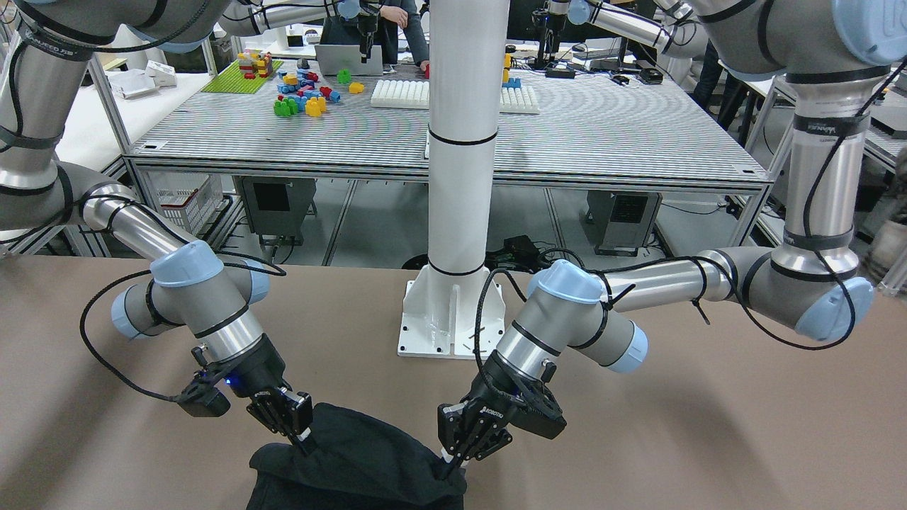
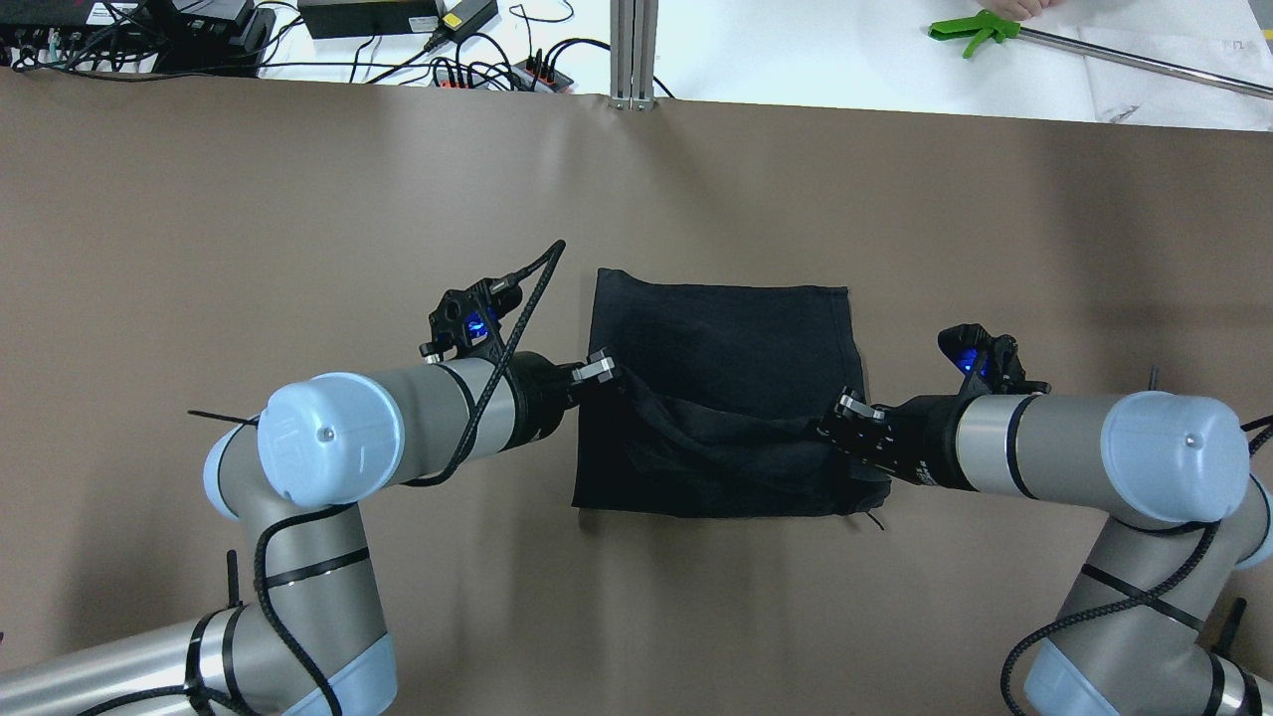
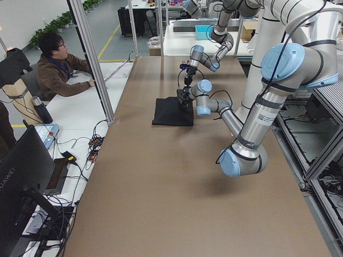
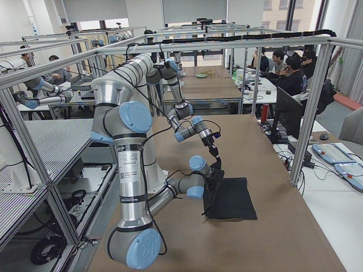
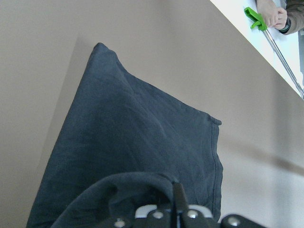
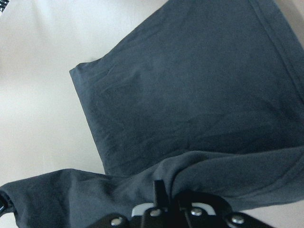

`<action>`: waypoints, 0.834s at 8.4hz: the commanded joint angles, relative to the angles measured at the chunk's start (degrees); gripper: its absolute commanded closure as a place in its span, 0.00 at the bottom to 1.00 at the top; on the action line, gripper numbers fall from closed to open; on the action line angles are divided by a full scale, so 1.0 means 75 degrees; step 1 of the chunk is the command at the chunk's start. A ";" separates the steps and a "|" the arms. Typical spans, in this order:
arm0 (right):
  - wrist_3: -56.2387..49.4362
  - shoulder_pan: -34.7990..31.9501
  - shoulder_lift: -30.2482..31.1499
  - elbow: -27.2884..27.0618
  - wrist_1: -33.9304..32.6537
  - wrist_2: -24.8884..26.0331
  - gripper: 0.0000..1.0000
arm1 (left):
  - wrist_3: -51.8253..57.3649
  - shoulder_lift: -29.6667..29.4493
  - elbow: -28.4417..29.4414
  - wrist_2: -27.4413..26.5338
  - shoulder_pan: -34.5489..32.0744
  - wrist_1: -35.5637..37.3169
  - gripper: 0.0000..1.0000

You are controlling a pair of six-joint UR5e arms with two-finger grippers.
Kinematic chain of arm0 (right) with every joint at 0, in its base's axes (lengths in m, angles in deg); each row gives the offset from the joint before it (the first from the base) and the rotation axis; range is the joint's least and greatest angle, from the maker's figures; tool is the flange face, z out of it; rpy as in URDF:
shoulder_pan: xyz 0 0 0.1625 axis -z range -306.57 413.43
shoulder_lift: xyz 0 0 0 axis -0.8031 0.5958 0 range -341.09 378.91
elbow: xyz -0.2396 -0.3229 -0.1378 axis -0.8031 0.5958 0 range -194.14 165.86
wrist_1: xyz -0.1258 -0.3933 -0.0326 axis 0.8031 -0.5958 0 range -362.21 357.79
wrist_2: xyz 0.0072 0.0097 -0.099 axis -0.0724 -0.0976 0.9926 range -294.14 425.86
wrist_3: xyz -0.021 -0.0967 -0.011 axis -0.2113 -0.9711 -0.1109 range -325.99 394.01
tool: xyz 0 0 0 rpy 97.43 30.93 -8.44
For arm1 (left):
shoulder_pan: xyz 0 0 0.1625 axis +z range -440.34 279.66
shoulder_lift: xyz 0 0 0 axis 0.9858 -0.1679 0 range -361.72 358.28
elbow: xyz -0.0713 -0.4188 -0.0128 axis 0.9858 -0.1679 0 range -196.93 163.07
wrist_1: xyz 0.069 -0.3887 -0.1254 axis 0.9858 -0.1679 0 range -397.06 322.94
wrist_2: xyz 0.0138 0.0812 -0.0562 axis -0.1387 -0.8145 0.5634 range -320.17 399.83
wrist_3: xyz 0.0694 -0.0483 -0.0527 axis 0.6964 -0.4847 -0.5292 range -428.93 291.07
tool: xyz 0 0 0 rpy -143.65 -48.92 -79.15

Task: Fold clothes
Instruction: 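Lift the near edge with both grippers and fold it away from the robot, then lay the folded edge down onto the far half with both grippers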

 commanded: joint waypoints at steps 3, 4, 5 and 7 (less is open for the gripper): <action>-0.0237 -0.0391 -0.1076 0.1830 -0.0099 0.0179 1.00 | 0.0002 -0.0095 0.0902 0.0112 -0.0221 -0.0087 1.00; -0.0238 -0.0414 -0.1135 0.1984 -0.0098 0.0179 1.00 | 0.0002 -0.0106 0.1102 0.0088 -0.0221 -0.0261 1.00; -0.0226 -0.0426 -0.1194 0.2066 -0.0098 0.0295 1.00 | 0.0014 -0.0141 0.1394 0.0076 -0.0210 -0.0471 1.00; -0.0179 -0.0414 -0.1416 0.2091 -0.0122 0.0437 1.00 | -0.0009 -0.0281 0.1736 0.0076 -0.0210 -0.0801 1.00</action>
